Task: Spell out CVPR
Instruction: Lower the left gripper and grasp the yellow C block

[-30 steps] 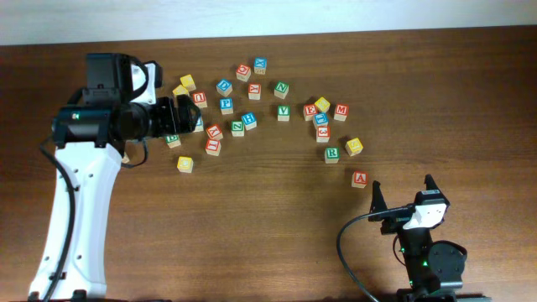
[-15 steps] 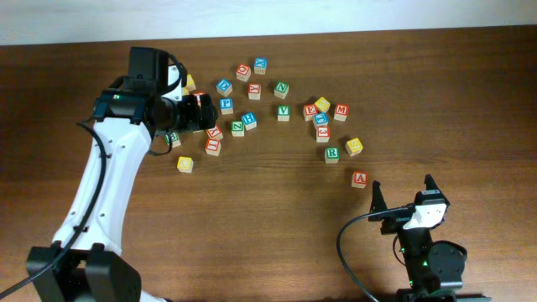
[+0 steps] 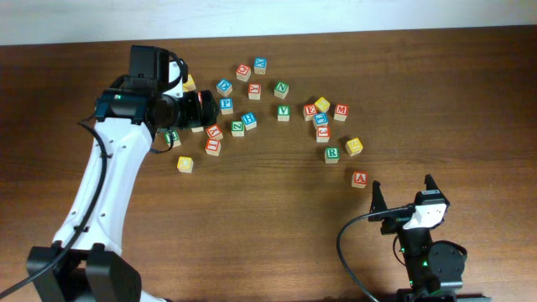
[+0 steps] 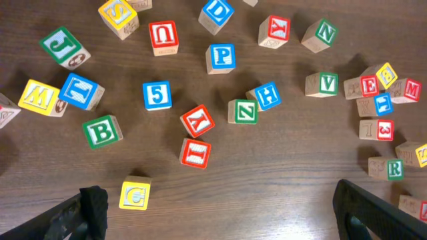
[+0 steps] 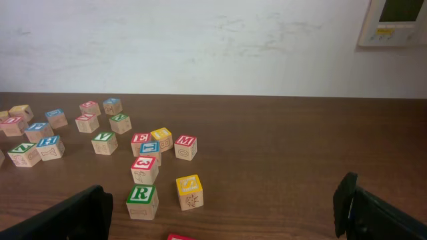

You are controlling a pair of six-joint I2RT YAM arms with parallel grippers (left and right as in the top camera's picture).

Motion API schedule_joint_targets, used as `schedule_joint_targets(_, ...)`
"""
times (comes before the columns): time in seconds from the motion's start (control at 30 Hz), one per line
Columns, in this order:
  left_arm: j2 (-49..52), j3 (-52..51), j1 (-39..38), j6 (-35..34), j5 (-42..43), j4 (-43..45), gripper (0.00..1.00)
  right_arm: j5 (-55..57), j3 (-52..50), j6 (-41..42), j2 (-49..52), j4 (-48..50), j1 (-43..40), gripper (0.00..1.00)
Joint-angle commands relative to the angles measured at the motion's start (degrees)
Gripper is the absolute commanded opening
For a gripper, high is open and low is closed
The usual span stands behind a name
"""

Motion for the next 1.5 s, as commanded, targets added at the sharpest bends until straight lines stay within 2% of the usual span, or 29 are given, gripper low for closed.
schedule_joint_targets(0.0,0.39,1.01,-0.02,-0.57,-0.42,0.66,0.99,0.26,-0.37,-0.20,-0.37,-0.22,-0.42,0.98)
schedule_joint_targets(0.2,0.42,0.98,-0.04,-0.59,-0.42,0.94,0.99,0.26,-0.37,-0.20,-0.37,-0.20,-0.42,0.98)
schedule_joint_targets(0.33,1.38,0.98,-0.15,-8.79,-0.39,0.85,0.99,0.26,-0.37,-0.20,-0.37,-0.20,-0.42,0.98)
schedule_joint_targets(0.43,3.43,0.98,-2.14,-9.22,1.88,-2.21,0.99,0.26,-0.37,-0.20,-0.37,-0.20,-0.42,0.98)
schedule_joint_targets(0.5,4.22,0.98,-3.08,-6.08,-1.46,-4.39,0.99,0.26,-0.37,-0.20,-0.37,-0.20,-0.42,0.98)
schedule_joint_targets(0.6,4.57,0.98,-3.21,-6.16,-12.50,-7.54,0.99,0.26,-0.37,-0.20,-0.37,-0.20,-0.42,0.98)
schedule_joint_targets(0.73,4.81,-1.01,-3.23,-6.12,-16.17,-12.37,0.99,0.26,-0.37,-0.20,-0.37,-0.20,-0.42,0.98)
schedule_joint_targets(0.9,6.86,-6.75,-2.78,-6.10,-18.43,-8.44,0.99,0.26,-0.37,-0.20,-0.37,-0.20,-0.42,0.98)
schedule_joint_targets(0.93,7.96,-7.02,-1.81,-6.03,-18.36,-8.28,0.95,0.26,-0.37,-0.20,-0.37,-0.20,-0.42,0.98)
schedule_joint_targets(0.97,8.76,-7.13,-1.05,-5.62,-17.86,-8.20,0.83,0.26,-0.37,-0.20,-0.37,-0.20,-0.42,0.98)
schedule_joint_targets(1.07,11.63,-8.31,1.49,0.79,-10.60,-6.10,0.83,0.26,-0.37,-0.20,-0.37,-0.20,-0.42,0.98)
schedule_joint_targets(1.17,14.49,-9.09,3.45,4.61,-9.53,-3.76,0.83,0.26,-0.37,-0.20,-0.37,-0.20,-0.42,0.98)
schedule_joint_targets(1.23,15.50,-9.09,3.48,7.67,-7.08,-2.58,0.77,0.26,-0.37,-0.20,-0.37,-0.22,-0.42,0.98)
schedule_joint_targets(1.3,16.20,-9.09,3.26,7.67,-6.49,-1.92,0.64,0.26,-0.37,-0.20,-0.37,-0.20,-0.42,0.98)
schedule_joint_targets(1.47,18.62,-9.14,2.08,7.67,-6.75,-1.62,0.64,0.26,-0.37,-0.20,-0.37,-0.20,-0.42,0.98)
